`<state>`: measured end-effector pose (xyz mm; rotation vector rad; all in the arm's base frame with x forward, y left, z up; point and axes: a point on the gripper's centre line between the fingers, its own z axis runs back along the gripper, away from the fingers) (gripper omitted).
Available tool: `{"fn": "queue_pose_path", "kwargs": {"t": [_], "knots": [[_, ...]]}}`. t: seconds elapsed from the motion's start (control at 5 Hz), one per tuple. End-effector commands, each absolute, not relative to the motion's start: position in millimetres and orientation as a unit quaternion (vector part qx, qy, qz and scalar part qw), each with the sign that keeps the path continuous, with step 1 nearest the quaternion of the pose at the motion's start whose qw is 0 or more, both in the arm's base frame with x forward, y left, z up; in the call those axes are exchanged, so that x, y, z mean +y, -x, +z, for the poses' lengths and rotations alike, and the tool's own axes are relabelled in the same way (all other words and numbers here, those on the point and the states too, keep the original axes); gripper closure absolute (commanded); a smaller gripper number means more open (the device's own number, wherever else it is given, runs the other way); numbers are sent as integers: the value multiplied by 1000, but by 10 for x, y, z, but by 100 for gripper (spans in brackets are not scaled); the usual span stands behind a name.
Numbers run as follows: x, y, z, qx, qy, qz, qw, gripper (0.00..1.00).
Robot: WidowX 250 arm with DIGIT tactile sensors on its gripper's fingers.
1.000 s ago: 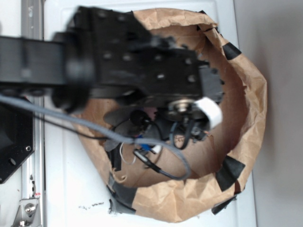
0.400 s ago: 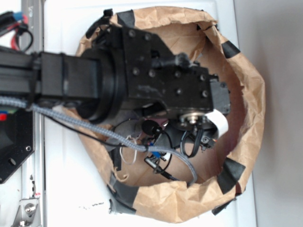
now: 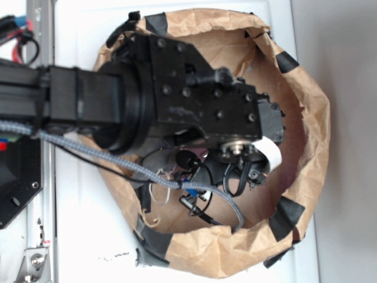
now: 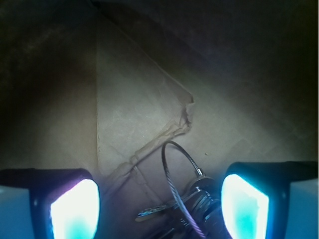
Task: Grab the silver keys.
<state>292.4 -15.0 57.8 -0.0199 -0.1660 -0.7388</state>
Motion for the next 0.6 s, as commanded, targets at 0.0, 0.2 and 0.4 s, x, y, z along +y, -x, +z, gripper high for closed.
{"fn": "queue_pose_path", "kwargs": {"t": [0.0, 0.2, 0.4], "knots": [[-246, -2932, 752, -113, -2, -367, 924, 0], [-258, -2918, 600, -138, -18, -420, 897, 0], [-268, -2909, 598, -130, -15, -428, 894, 0]]}}
